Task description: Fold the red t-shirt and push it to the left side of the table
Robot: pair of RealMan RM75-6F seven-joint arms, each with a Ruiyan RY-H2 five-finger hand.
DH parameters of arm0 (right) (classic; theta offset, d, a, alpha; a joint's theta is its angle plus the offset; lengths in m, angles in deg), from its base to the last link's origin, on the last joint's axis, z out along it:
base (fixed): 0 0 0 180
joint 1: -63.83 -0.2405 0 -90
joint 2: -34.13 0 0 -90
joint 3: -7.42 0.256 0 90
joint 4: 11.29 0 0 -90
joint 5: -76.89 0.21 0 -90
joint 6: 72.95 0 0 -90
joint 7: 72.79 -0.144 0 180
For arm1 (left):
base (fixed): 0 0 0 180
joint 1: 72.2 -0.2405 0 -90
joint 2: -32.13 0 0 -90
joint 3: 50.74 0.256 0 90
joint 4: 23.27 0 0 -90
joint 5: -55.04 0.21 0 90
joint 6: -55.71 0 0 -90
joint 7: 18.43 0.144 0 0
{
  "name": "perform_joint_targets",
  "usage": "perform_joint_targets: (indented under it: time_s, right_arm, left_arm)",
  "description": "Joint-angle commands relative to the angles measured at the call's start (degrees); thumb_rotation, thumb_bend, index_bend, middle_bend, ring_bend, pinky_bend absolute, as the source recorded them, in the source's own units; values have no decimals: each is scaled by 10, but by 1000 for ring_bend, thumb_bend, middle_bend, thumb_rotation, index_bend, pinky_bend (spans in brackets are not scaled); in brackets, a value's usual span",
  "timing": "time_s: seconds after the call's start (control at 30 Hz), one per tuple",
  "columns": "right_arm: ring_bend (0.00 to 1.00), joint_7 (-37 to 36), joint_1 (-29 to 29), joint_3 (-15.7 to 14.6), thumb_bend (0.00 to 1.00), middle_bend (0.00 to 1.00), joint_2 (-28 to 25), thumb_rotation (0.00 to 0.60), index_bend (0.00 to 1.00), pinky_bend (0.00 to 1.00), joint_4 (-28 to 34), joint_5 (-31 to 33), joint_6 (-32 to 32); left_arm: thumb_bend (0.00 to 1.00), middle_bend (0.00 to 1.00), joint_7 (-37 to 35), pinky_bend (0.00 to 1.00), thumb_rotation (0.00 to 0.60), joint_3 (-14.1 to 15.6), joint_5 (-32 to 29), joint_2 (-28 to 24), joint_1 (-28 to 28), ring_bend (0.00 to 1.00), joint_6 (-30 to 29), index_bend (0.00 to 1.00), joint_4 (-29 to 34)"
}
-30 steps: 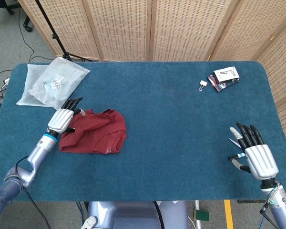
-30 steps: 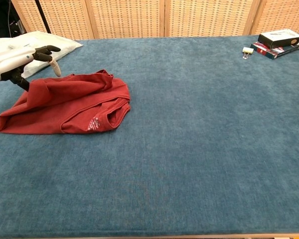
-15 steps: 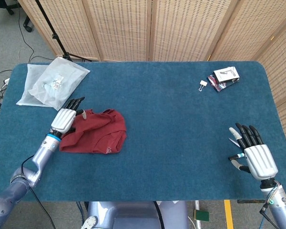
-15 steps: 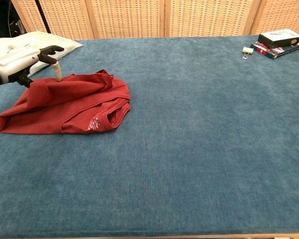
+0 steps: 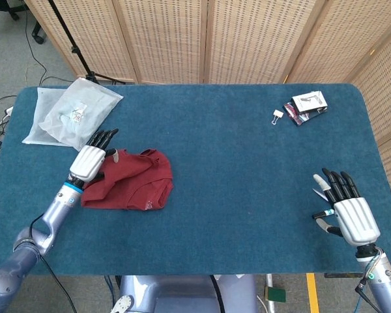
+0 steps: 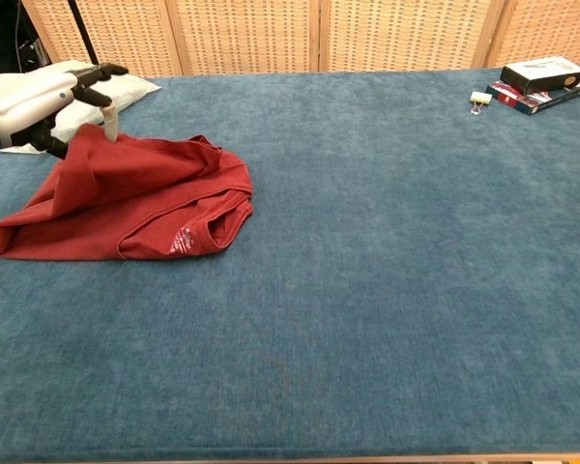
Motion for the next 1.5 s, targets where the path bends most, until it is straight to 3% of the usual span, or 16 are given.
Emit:
perform_joint_targets:
  time_s: [0.03,0.37,1.0,1.13,1.2,1.33,1.43,1.5]
  right_arm:
    - [0,0,0,0,0,0,0,600,0,0,0,0,0]
    - [0,2,1,-1,0,0,-1,600,0,0,2,0,0]
    - [0,5,1,-3,0,0,-4,600,0,0,8,-5,2]
    - [0,8,1,-6,0,0,-2,600,0,0,8,-8,1]
    - [0,9,1,-7,0,0,-2,600,0,0,9,-10,0]
    - [0,12,1,-9,0,0,0,600,0,0,9,-14,0]
    - [0,14,1,-10,0,0,0,600,0,0,10,-16,0]
    - [0,15,1,-11,0,0,0,600,0,0,10,-16,0]
  left_arm:
    - [452,0,33,0,600,6,17,-3,5,0,-42,649,-9]
    - [445,0,125,0,600,32,62,-5,23,0,-120,679,-11]
    - [428,0,246,0,600,100,142,16,41,0,-170,689,-26]
    - [354,0,256,0,600,112,153,18,40,0,-174,680,-33]
    - [283,0,259,0,600,116,157,19,40,0,-175,582,-35]
    - [171,0,255,0,600,123,162,18,38,0,-178,172,-39]
    - [136,0,242,0,600,122,160,18,35,0,-187,17,-36]
    - [123,0,232,0,600,119,156,20,33,0,-193,0,-32]
